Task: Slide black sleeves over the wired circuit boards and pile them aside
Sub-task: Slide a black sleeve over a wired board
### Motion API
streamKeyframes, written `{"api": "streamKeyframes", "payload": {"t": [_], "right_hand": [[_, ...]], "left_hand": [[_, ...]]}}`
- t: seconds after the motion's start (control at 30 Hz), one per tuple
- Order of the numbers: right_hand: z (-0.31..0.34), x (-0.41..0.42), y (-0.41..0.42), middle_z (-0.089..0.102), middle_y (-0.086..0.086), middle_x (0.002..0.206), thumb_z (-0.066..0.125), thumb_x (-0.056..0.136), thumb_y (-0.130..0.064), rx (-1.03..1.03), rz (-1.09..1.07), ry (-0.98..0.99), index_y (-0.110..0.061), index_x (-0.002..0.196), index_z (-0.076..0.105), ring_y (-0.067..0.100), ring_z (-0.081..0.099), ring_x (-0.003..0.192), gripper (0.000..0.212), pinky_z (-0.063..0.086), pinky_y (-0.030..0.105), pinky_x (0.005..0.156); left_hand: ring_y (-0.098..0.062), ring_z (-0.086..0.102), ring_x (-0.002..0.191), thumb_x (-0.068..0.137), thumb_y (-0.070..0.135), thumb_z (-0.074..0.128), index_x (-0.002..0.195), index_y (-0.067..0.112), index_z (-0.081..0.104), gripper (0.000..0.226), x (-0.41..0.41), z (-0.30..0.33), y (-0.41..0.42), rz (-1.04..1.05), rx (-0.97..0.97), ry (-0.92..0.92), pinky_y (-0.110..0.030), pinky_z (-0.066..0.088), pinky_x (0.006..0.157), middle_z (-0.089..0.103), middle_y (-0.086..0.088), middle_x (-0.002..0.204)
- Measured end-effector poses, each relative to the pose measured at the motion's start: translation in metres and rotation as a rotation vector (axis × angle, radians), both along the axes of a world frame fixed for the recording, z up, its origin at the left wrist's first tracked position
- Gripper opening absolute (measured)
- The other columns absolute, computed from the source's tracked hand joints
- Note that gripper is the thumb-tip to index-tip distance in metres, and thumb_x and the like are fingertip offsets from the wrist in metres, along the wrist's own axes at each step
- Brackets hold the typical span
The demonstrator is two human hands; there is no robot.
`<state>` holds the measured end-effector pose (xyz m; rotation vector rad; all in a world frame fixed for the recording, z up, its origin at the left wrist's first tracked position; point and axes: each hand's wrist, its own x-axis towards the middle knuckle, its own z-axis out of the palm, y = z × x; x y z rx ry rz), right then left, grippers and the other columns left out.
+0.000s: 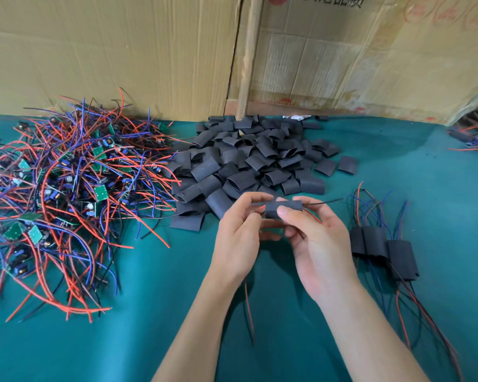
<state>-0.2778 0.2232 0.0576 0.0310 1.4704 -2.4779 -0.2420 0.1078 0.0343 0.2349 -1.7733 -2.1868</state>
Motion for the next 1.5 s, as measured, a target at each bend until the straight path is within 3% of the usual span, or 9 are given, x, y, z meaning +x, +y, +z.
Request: {"api": "streamKeyframes", "payload": {"t": [0.27, 0.43, 0.57, 0.7, 0.83, 0.97, 1.07, 1.3, 1.5], "right_hand": [[-0.002, -0.004, 0.002, 0.076, 0.006, 0.101, 0.071, 0.069, 0.002, -0.245, 0.067, -0.146, -0.014, 0.092, 0.061, 0.007, 0.048, 0.051, 0.030, 0.042, 0.015, 0.049], [0.001, -0.008, 0.005, 0.071, 0.001, 0.086, 0.070, 0.069, 0.003, -0.269, 0.093, -0.151, -0.006, 0.096, 0.068, 0.005, 0.047, 0.054, 0.029, 0.037, 0.014, 0.048], [-0.001, -0.008, 0.005, 0.060, -0.001, 0.074, 0.070, 0.070, 0.001, -0.281, 0.132, -0.179, -0.010, 0.083, 0.080, 0.007, 0.044, 0.052, 0.020, 0.036, 0.016, 0.046], [0.000, -0.008, 0.005, 0.062, -0.004, 0.078, 0.072, 0.069, 0.000, -0.345, 0.123, -0.212, -0.007, 0.097, 0.074, 0.006, 0.045, 0.054, 0.029, 0.035, 0.016, 0.045], [0.003, -0.010, 0.007, 0.063, -0.006, 0.075, 0.069, 0.074, 0.002, -0.378, 0.097, -0.211, -0.015, 0.063, 0.076, 0.006, 0.044, 0.053, 0.021, 0.035, 0.016, 0.045], [0.007, -0.014, 0.013, 0.060, -0.007, 0.071, 0.065, 0.078, 0.003, -0.422, 0.068, -0.208, -0.015, 0.070, 0.067, 0.005, 0.042, 0.052, 0.020, 0.034, 0.015, 0.044], [0.011, -0.020, 0.021, 0.058, -0.006, 0.070, 0.064, 0.078, 0.005, -0.471, 0.008, -0.207, -0.015, 0.071, 0.059, 0.006, 0.041, 0.052, 0.022, 0.033, 0.015, 0.044], [0.015, -0.030, 0.037, 0.051, -0.006, 0.069, 0.064, 0.076, 0.006, -0.583, -0.076, -0.226, -0.015, 0.070, 0.052, 0.006, 0.038, 0.053, 0.025, 0.031, 0.016, 0.045], [0.013, -0.031, 0.036, 0.053, -0.002, 0.071, 0.065, 0.073, 0.008, -0.601, -0.126, -0.262, -0.011, 0.067, 0.057, 0.006, 0.040, 0.051, 0.021, 0.032, 0.016, 0.043]], "left_hand": [[-0.019, 0.071, 0.110, 0.093, -0.017, 0.035, 0.126, 0.018, 0.057, 0.053, 0.004, 0.001, 0.000, -0.085, 0.158, -0.011, -0.033, 0.061, 0.077, 0.071, 0.013, 0.088], [-0.028, 0.068, 0.112, 0.089, -0.022, 0.038, 0.126, 0.016, 0.058, 0.057, 0.004, 0.001, -0.005, -0.095, 0.118, -0.023, -0.034, 0.059, 0.085, 0.063, -0.004, 0.110], [-0.025, 0.063, 0.105, 0.086, -0.017, 0.050, 0.124, 0.011, 0.059, 0.047, 0.006, 0.001, -0.004, -0.123, 0.136, 0.002, -0.040, 0.057, 0.093, 0.060, -0.021, 0.116], [-0.015, 0.065, 0.101, 0.080, -0.012, 0.058, 0.115, 0.011, 0.063, 0.042, 0.004, -0.001, -0.007, -0.108, 0.150, -0.004, -0.035, 0.056, 0.096, 0.064, -0.008, 0.104], [-0.023, 0.071, 0.102, 0.090, -0.016, 0.053, 0.104, 0.009, 0.065, 0.032, 0.003, -0.003, -0.004, -0.051, 0.001, -0.047, -0.039, 0.058, 0.096, 0.067, -0.006, 0.092], [-0.029, 0.072, 0.093, 0.090, 0.012, 0.063, 0.092, 0.015, 0.071, 0.008, 0.003, -0.002, 0.001, -0.016, -0.141, -0.073, -0.052, 0.056, 0.095, 0.074, -0.003, 0.087], [-0.034, 0.072, 0.087, 0.085, 0.024, 0.074, 0.093, 0.021, 0.072, 0.009, 0.005, 0.000, 0.000, -0.065, -0.174, -0.083, -0.051, 0.058, 0.089, 0.075, -0.007, 0.093], [-0.026, 0.076, 0.081, 0.090, -0.004, 0.071, 0.103, 0.005, 0.075, 0.017, 0.005, -0.002, -0.002, -0.111, -0.127, -0.070, -0.038, 0.062, 0.088, 0.075, -0.017, 0.091], [-0.025, 0.077, 0.087, 0.092, -0.004, 0.069, 0.098, 0.012, 0.078, 0.019, 0.003, -0.004, -0.004, -0.047, 0.026, -0.003, -0.031, 0.060, 0.081, 0.077, -0.004, 0.092]]}}
